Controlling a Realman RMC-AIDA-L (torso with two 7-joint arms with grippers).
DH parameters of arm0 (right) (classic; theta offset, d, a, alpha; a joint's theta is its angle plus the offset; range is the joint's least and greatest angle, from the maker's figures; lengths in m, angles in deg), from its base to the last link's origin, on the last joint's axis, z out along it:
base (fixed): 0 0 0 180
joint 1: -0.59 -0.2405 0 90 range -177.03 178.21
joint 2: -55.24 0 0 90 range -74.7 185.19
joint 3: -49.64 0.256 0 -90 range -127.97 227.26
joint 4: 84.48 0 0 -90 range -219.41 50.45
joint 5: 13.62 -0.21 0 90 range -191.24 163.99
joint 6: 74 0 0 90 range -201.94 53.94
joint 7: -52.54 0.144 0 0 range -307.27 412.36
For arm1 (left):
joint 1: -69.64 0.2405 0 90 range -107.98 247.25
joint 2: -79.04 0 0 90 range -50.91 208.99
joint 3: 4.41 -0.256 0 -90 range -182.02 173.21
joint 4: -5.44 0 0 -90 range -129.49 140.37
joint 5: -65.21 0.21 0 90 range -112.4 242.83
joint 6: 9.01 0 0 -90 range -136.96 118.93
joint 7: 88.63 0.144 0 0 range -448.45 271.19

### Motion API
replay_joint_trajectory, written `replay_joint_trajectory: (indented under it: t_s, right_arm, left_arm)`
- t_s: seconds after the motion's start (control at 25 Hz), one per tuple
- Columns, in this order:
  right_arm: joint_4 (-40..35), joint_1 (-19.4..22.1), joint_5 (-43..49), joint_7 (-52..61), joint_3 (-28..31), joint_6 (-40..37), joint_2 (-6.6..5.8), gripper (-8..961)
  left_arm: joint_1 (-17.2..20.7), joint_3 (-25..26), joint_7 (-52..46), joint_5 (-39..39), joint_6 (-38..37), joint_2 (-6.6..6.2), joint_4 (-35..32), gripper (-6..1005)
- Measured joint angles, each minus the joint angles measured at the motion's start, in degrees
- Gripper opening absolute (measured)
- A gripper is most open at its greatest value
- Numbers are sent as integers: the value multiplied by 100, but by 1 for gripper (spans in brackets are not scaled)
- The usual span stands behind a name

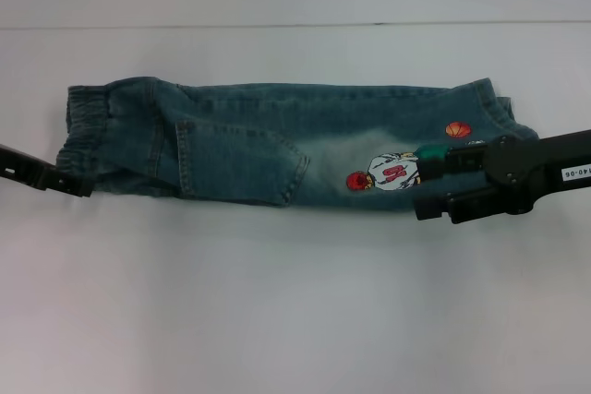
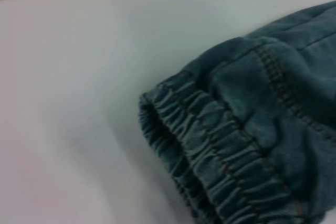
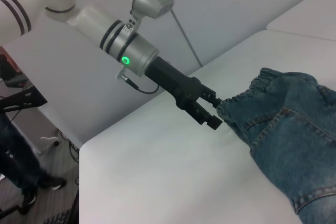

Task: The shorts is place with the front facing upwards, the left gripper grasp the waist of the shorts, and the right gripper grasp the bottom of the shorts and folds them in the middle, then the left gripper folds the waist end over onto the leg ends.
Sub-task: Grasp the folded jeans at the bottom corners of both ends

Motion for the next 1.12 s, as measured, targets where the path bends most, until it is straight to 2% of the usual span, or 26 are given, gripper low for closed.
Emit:
replay_joint_trajectory:
  t_s: [0.32, 0.56, 0.76, 0.88, 1.12]
  right_arm:
    - [20, 7, 0, -18, -2, 120, 16, 865]
    - [37, 17, 7, -21, -50, 231, 52, 865]
    - [38, 23, 9, -23, -148, 287, 65, 865]
    - [38, 28, 10, -28, -151, 312, 67, 865]
    - [37, 30, 10, -38, -151, 397, 77, 866]
  left_arm:
    - [-57, -73, 15, 42, 203, 44, 94, 841]
    - [-113, -469, -84, 59, 147, 167, -25, 830]
    - [-99, -479, -45, 26, 187, 198, -117, 588]
    - [-100, -477, -34, 38, 177, 190, -137, 371]
    - [-119, -486, -11, 62, 80, 176, -190, 245]
